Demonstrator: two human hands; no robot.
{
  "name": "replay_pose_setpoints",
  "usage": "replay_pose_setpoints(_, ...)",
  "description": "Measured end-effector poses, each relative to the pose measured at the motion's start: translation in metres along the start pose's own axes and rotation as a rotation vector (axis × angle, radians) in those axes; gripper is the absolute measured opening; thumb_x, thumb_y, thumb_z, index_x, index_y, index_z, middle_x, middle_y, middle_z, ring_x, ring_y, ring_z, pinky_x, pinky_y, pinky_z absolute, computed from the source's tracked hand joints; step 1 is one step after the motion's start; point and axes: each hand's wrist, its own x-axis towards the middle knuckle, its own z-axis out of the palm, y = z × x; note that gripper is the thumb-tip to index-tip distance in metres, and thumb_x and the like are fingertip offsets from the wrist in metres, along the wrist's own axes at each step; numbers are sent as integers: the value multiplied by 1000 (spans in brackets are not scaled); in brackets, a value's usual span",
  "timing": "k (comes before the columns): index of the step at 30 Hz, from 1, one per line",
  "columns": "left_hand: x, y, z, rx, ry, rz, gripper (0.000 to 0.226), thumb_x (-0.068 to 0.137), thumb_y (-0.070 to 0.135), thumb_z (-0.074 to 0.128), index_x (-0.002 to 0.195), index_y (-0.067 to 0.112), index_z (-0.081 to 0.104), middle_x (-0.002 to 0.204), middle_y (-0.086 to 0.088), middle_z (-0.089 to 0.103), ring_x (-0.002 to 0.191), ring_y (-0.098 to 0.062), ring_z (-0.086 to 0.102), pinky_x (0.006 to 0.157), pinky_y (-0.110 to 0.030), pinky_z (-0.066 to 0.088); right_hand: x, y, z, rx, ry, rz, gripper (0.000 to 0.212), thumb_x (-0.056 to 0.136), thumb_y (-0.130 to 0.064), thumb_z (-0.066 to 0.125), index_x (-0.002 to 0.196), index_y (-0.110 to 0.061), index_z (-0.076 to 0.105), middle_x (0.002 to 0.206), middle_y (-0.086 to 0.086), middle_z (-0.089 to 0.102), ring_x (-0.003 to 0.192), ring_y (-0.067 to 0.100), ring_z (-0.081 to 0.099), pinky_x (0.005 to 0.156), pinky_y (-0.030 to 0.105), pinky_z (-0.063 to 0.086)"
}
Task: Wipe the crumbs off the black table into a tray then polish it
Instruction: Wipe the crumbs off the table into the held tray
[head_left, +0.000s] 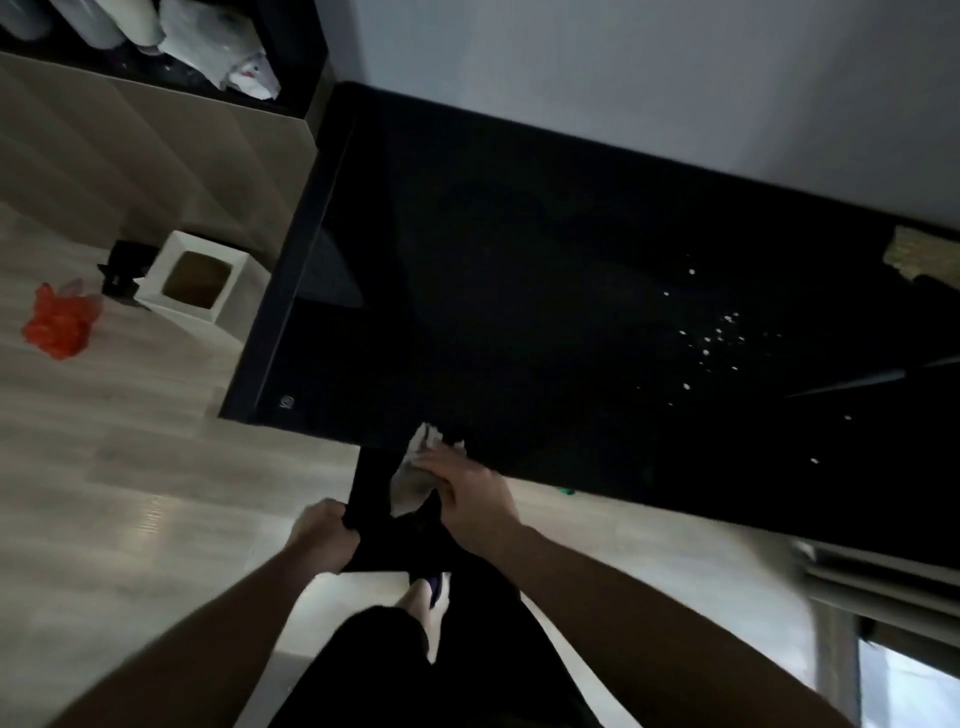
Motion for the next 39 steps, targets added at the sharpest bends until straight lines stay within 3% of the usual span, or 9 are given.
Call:
replay_pose_setpoints(3, -6, 6, 2, 1, -39, 42, 22, 66, 11, 51, 71, 11, 73, 54, -7, 71, 43, -15, 68, 52, -26, 60, -37, -5, -12, 11, -57, 154, 47, 99, -23, 42, 136, -49, 57, 132, -13, 69, 113, 19, 67, 92, 35, 55)
replay_pose_setpoints(6, -14, 13, 9, 28, -72, 88, 21, 70, 11, 48, 68, 9, 70, 54, -10, 71, 41, -17, 68, 56, -28, 61, -70, 4, -30, 100, 51, 288, 54, 96, -19, 46, 135, -55, 55, 128, -13, 71, 110, 16, 69, 91, 34, 56)
replay_pose_setpoints(10, -20, 23, 17, 77, -70, 120, 20, 71, 15, 50, 71, 11, 70, 56, -7, 72, 45, -20, 70, 64, -32, 63, -111, 26, -49, 191, 221, 473, 54, 98, -9, 52, 139, -44, 60, 122, -12, 71, 103, 6, 65, 79, 9, 48)
replay_pose_setpoints(13, -23, 31, 23, 90, -74, 139, 19, 74, 17, 51, 74, 14, 70, 60, -5, 73, 42, -18, 68, 62, -30, 63, -130, 48, -65, 222, 315, 597, 50, 96, -7, 56, 139, -32, 62, 116, -2, 74, 100, 16, 67, 78, 23, 50)
replay_pose_setpoints(17, -32, 47, 31, 109, -79, 144, 21, 76, 18, 50, 76, 13, 70, 58, -5, 73, 42, -18, 68, 62, -30, 63, -143, 73, -86, 276, 421, 693, 43, 91, -25, 51, 129, -43, 63, 99, -4, 76, 88, 29, 71, 77, 44, 60)
replay_pose_setpoints(23, -42, 70, 53, 112, -72, 118, 19, 74, 18, 51, 74, 13, 70, 62, -3, 72, 52, -19, 71, 64, -33, 64, -143, 118, -139, 319, 514, 664, 28, 99, -27, 52, 123, -33, 66, 87, -12, 69, 78, 18, 67, 72, 37, 57)
replay_pose_setpoints(28, -55, 101, 76, 90, -62, 69, 21, 76, 15, 50, 68, 10, 69, 48, -5, 68, 41, -15, 68, 64, -30, 62, -130, 157, -199, 278, 530, 661, 30, 104, -27, 52, 129, -34, 64, 89, -8, 72, 67, 14, 69, 54, 25, 52)
replay_pose_setpoints(36, -61, 145, 114, 53, -1, -18, 14, 70, 15, 55, 65, 11, 67, 51, -4, 68, 56, -18, 69, 55, -27, 53, -62, 221, -281, 172, 473, 586, 44, 106, -24, 48, 148, -36, 51, 132, 0, 66, 115, 21, 65, 84, 23, 48)
replay_pose_setpoints(39, -57, 156, 132, 49, 1, -30, 11, 67, 17, 55, 58, 16, 61, 55, 0, 65, 64, -21, 69, 54, -25, 45, -29, 245, -282, 92, 357, 504, 48, 108, -23, 44, 154, -33, 43, 156, 1, 47, 136, 25, 54, 110, 37, 46)
